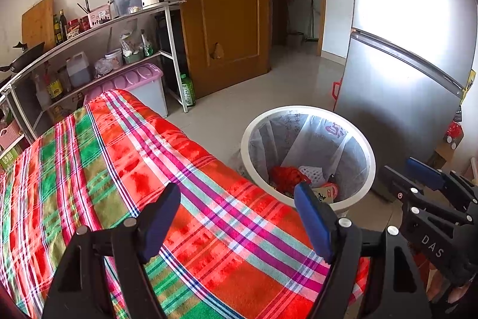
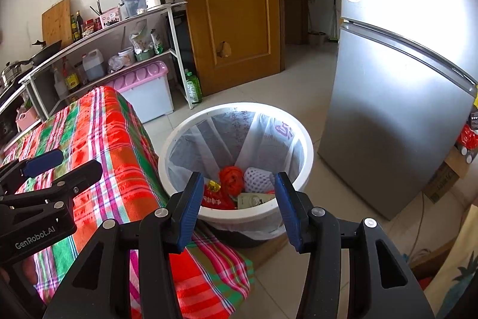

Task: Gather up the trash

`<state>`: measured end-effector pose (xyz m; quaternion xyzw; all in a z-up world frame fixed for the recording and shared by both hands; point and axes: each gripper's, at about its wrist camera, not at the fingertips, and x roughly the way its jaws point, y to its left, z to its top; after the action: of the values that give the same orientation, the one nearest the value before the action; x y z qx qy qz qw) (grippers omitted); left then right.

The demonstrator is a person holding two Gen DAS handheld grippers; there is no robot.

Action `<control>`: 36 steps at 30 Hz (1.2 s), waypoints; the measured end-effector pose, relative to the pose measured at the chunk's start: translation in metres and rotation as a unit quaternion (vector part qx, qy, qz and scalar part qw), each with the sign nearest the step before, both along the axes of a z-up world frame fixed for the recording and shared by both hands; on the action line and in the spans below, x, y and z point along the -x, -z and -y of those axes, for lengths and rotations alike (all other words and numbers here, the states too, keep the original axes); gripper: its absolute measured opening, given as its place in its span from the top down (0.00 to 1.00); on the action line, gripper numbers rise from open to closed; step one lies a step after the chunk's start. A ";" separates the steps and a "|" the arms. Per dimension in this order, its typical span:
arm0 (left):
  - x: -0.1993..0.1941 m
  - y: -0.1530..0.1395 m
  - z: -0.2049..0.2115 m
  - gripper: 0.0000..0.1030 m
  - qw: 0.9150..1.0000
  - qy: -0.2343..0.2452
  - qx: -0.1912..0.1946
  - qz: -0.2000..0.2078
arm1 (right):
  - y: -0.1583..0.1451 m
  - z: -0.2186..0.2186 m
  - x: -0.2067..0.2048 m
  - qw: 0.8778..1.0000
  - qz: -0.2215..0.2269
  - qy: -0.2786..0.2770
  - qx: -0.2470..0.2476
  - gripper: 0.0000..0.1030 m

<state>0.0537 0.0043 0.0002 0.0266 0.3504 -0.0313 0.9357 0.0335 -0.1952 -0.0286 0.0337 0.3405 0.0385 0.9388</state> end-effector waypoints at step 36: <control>0.001 0.001 -0.002 0.22 1.000 0.001 -0.001 -0.003 | 0.001 -0.003 0.000 1.000 -0.001 -0.001 0.002 0.51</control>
<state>0.0530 0.0063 -0.0004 0.0275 0.3529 -0.0325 0.9347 0.0334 -0.1924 -0.0297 0.0314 0.3415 0.0388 0.9386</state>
